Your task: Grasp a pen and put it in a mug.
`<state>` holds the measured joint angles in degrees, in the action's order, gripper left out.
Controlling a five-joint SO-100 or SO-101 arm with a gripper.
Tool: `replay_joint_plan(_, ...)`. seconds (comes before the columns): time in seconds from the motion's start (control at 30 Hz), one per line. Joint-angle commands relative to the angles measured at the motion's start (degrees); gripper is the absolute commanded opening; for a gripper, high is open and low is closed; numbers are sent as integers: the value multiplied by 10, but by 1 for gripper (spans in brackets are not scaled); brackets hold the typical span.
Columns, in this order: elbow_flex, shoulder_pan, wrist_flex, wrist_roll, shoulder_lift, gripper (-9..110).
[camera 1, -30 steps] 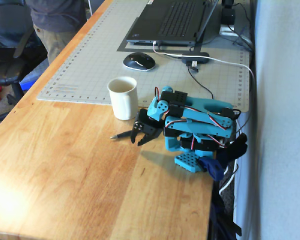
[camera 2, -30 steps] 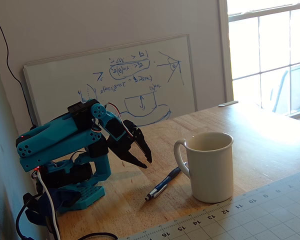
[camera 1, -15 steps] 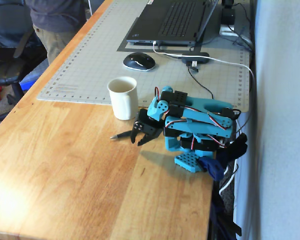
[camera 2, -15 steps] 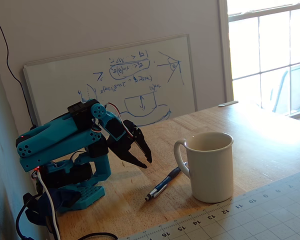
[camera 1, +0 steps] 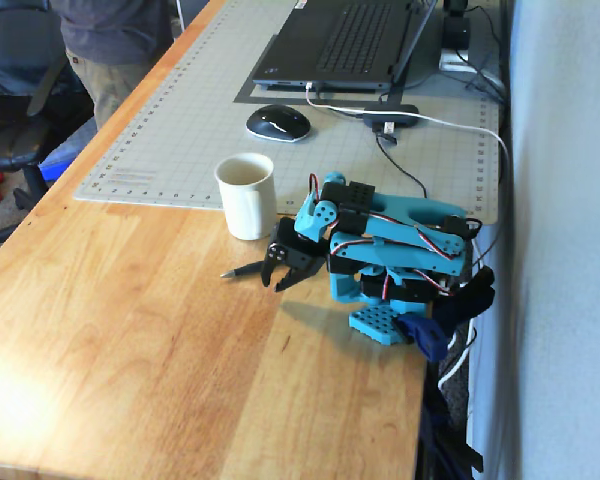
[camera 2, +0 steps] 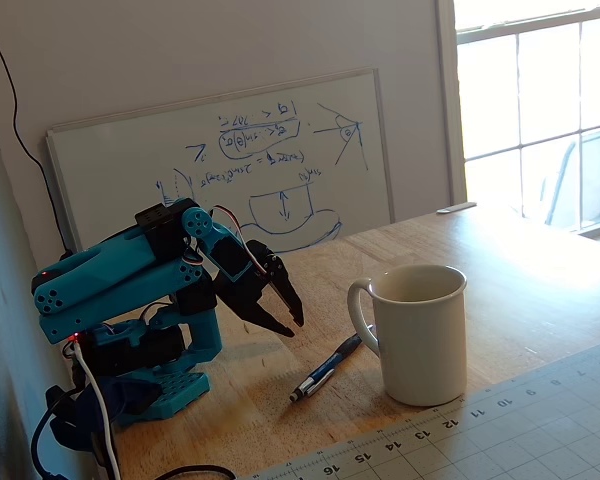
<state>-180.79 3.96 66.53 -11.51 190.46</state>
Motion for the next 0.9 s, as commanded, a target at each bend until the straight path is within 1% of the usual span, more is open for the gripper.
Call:
replay_joint_plan(0.0, 65, 36, 2, 0, -12, 5)
replay_joint_plan(0.17, 149, 70, 2, 2, -129, 5)
replay_joint_plan(0.27, 200, 87, 4, 31, -180, 5)
replay_joint_plan(0.43, 241, 88, 7, 142, -231, 6)
replay_joint_plan(0.63, 250, 93, 7, 285, -267, 14)
replay_joint_plan(0.87, 253, 107, 2, 425, -289, 19)
